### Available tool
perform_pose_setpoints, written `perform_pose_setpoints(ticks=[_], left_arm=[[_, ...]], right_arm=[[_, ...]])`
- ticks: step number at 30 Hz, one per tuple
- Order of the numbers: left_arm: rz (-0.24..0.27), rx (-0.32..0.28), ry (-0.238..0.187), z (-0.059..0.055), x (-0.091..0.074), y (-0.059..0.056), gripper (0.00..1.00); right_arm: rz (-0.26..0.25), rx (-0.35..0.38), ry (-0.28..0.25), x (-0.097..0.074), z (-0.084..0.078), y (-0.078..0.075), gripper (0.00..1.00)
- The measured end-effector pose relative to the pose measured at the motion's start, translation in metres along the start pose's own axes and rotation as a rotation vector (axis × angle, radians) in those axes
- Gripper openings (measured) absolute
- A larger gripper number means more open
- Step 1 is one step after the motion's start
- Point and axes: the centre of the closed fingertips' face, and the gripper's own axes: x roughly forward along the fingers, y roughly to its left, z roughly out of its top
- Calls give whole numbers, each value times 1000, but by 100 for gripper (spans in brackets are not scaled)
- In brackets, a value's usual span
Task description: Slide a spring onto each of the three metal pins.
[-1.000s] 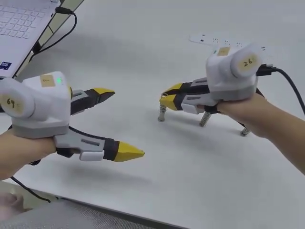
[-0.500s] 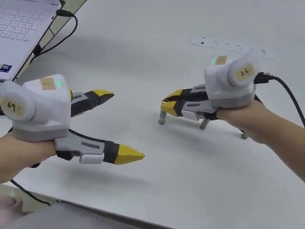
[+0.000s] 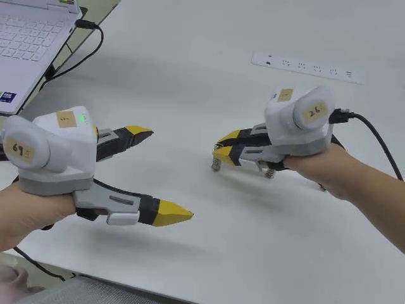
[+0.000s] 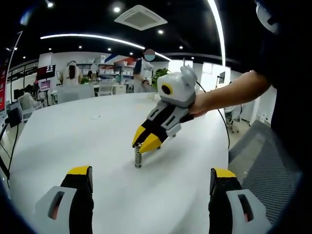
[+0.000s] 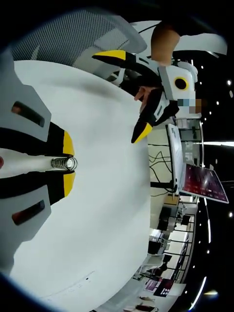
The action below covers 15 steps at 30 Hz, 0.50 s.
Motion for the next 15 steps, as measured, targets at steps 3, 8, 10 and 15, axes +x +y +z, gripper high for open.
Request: perform_pose_setpoints(ticks=[3, 8, 10, 15], left_arm=[[-1, 1, 1, -1, 0, -1, 98], [-3, 0, 0, 0, 0, -2, 98], [-2, 0, -1, 0, 0, -1, 98], [-2, -1, -1, 0, 0, -1, 98]], right_arm=[[2, -6, 5, 3, -2, 1, 8], [5, -9, 16, 6, -7, 3, 8], [6, -17, 14, 7, -8, 4, 8], [-9, 11, -9, 7, -7, 2, 8]])
